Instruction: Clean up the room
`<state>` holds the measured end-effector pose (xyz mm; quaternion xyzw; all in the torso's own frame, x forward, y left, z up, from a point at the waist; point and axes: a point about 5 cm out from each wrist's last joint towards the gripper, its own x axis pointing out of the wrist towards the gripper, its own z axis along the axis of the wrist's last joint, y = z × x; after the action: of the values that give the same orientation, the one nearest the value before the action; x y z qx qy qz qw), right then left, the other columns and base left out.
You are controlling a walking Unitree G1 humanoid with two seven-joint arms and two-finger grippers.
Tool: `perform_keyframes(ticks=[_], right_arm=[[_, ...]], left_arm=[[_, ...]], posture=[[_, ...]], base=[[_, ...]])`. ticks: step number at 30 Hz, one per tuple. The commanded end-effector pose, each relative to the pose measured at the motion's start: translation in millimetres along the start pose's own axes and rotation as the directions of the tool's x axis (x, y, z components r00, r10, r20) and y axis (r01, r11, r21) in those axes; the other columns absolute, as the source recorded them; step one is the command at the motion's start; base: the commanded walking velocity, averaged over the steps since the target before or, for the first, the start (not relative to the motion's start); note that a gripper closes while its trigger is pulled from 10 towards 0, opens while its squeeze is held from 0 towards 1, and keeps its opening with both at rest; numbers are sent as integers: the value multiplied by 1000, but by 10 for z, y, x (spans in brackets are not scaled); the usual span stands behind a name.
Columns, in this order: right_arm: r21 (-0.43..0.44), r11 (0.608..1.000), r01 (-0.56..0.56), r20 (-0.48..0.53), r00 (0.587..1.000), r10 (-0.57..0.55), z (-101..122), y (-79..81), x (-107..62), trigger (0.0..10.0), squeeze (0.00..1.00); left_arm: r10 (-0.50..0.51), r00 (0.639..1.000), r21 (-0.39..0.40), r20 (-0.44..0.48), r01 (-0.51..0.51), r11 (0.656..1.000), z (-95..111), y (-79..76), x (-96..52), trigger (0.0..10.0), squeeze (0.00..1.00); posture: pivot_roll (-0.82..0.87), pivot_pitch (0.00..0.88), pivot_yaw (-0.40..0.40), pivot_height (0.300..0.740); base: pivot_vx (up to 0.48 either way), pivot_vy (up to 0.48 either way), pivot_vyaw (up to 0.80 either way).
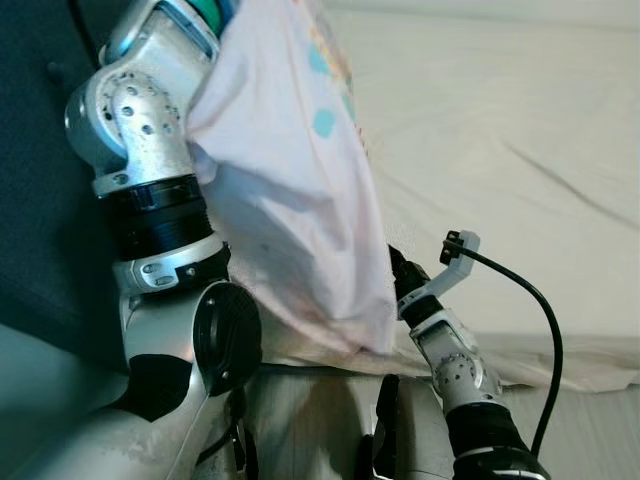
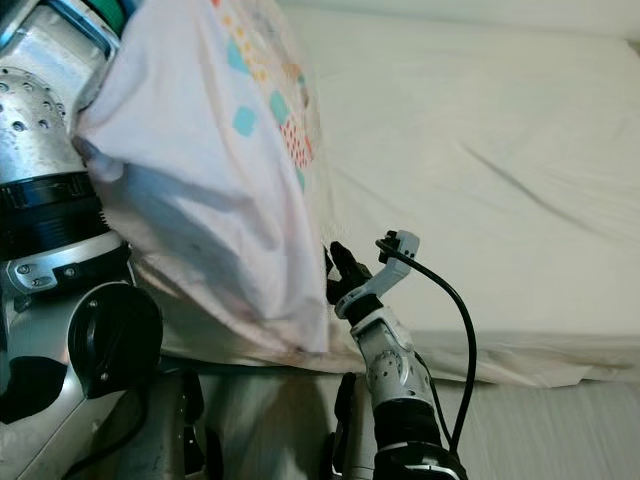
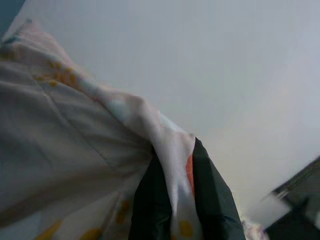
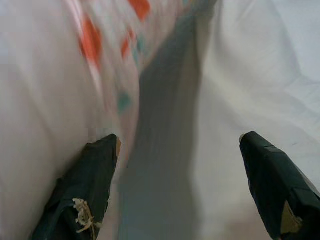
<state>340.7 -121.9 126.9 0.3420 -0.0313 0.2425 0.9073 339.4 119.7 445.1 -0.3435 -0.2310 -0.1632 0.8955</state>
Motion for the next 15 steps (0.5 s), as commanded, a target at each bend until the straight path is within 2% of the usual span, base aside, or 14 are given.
perform_keyframes(ticks=[1, 2, 3, 4, 5, 6, 7, 8, 9, 10, 11, 12, 14, 15], right_arm=[[-14, 1000, 9, -35, 999, -9, -73, -17, -37, 10000, 0], [-18, 1000, 8, -35, 999, -8, -68, -15, -33, 10000, 0], [-21, 1000, 8, -33, 999, -9, -62, -15, -34, 10000, 0], [-21, 1000, 8, -33, 999, -9, -62, -15, -34, 10000, 0], [-24, 1000, 11, -29, 1000, -11, -54, -20, -45, 10000, 0], [-24, 1000, 11, -29, 1000, -11, -54, -20, -45, 10000, 0], [-26, 1000, 18, -27, 999, -19, -50, -34, -67, 10000, 0], [-26, 1000, 18, -27, 999, -19, -50, -34, -67, 10000, 0], [-27, 999, 25, -28, 999, -26, -56, -50, -98, 10000, 0], [-27, 999, 30, -30, 999, -31, -62, -62, -118, 10000, 0], [-27, 999, 30, -30, 999, -31, -62, -62, -118, 10000, 0], [-28, 999, 35, -35, 999, -36, -78, -72, -136, 10000, 0], [-28, 999, 38, -45, 998, -39, -108, -74, -151, 10000, 0], [-30, 999, 37, -49, 998, -39, -117, -71, -151, 10000, 0]], left_arm=[[-141, 977, 26, 162, 139, 990, 303, -375, -21, 10000, 0], [-120, 976, 74, 181, 108, 991, 327, -390, -20, 10000, 0], [-59, 982, 185, 179, 25, 982, 260, -320, -24, 10000, 0], [-59, 982, 185, 179, 25, 982, 260, -320, -24, 10000, 0], [1, 987, 352, 158, -58, 934, 66, -166, -52, 10000, 0], [1, 987, 352, 158, -58, 934, 66, -166, -52, 10000, 0], [114, 993, 501, 16, -106, 859, -301, 93, -100, 10000, 0], [114, 993, 501, 16, -106, 859, -301, 93, -100, 10000, 0], [239, 961, 653, -141, -92, 752, -741, 444, -255, 10000, 0], [325, 915, 725, -240, -54, 686, -1017, 677, -409, 10000, 0], [325, 915, 725, -240, -54, 686, -1017, 677, -409, 10000, 0], [388, 860, 812, -332, 52, 581, -1296, 911, -597, 10000, 0], [451, 828, 916, -334, 174, 361, -1526, 1286, -847, 10000, 0], [472, 827, 938, -305, 173, 302, -1548, 1400, -900, 10000, 0]], posture=[[83, 206, -4, 575], [83, 206, -4, 575], [78, 203, 1, 575], [78, 203, 1, 575], [70, 207, 5, 575], [70, 207, 5, 575], [69, 213, 4, 575], [69, 213, 4, 575], [72, 219, 3, 575], [72, 219, 3, 575], [72, 219, 3, 575], [72, 219, 3, 575], [75, 222, -5, 575], [75, 222, -5, 575]], base=[[0, 0, 0], [0, 0, 0], [0, 0, 0], [0, 0, 0], [0, 0, 0], [0, 0, 0], [0, 0, 0], [0, 0, 0], [0, 0, 0], [0, 0, 0], [0, 0, 0], [0, 0, 0], [0, 0, 0], [0, 0, 0]])
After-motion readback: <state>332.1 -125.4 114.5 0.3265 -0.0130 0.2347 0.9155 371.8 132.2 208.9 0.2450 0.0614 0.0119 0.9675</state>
